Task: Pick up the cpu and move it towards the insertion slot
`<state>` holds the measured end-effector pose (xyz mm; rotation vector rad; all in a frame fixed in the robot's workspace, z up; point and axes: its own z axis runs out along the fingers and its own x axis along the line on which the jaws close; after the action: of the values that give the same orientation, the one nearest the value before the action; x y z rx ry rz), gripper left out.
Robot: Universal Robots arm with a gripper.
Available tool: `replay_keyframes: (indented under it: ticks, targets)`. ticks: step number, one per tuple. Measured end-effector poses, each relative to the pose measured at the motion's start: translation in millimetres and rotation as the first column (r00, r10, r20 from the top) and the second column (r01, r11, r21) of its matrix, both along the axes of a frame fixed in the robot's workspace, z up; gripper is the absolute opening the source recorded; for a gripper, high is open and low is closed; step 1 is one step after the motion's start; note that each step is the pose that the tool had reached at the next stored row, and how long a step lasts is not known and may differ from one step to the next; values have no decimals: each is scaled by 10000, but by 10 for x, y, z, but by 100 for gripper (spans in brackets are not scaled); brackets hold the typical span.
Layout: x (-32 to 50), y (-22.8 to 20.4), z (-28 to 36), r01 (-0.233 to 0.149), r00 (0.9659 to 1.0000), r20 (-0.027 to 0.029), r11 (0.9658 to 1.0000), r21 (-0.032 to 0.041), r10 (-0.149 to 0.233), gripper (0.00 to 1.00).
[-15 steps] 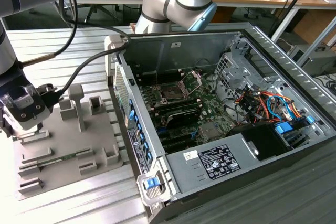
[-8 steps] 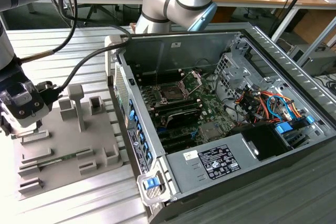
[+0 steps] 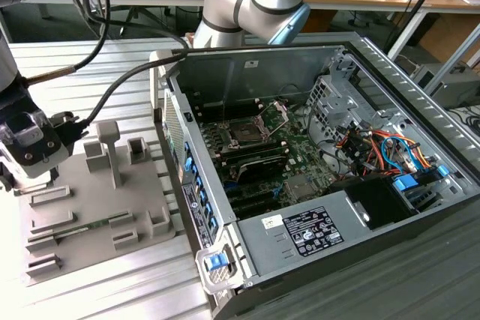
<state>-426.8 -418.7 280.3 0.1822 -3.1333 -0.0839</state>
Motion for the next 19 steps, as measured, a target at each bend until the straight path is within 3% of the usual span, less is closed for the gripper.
replay_keyframes:
  ticks: [17,19]
  targets:
    - [0,0,168,-1,10000,0,10000,2,1,55]
    - [0,0,266,-1,10000,0,10000,1,1,55]
